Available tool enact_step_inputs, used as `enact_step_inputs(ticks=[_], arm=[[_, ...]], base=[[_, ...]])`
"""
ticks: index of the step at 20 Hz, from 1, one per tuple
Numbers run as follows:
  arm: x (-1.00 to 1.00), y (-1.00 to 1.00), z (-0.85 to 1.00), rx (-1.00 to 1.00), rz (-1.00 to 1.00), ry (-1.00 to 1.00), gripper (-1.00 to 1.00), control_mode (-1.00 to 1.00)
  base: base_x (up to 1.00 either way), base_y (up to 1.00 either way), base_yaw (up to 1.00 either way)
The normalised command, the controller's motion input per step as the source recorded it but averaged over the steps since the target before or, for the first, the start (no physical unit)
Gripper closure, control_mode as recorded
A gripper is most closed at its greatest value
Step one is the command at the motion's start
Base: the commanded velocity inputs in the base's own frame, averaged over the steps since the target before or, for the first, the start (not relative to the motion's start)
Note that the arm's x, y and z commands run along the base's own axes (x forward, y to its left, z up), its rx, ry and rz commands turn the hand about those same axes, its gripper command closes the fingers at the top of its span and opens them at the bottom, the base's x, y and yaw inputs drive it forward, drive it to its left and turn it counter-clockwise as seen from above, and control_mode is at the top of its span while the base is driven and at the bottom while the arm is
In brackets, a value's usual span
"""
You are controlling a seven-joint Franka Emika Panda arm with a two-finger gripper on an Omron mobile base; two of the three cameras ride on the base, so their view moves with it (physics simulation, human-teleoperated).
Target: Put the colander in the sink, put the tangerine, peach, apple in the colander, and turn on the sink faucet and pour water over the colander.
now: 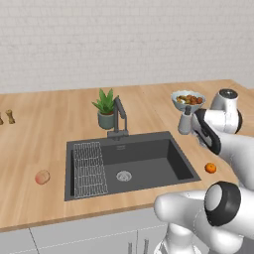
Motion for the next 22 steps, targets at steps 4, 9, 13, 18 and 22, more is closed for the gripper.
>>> enact_step_inputs(ticks=[4, 9, 13, 18, 22], arm=[[0.10, -0.24, -0.38, 0.05, 0.00, 0.04, -1.00, -1.00], [0.19, -0.18, -0.10, 0.05, 0.00, 0.04, -1.00, -1.00], [0.20, -0.09, 0.00, 0.01, 0.00, 0.02, -1.00, -1.00], [0.16, -0.02, -0.01, 0.00, 0.00, 0.04, -1.00, -1.00], [0.14, -0.09, -0.22, 0.01, 0.00, 0.10, -1.00, -1.00]], base=[[0.00, 0.00, 0.00], [0.00, 0.00, 0.00], [0.00, 0.00, 0.00], [0.00, 0.00, 0.00], [0.00, 0.00, 0.00]])
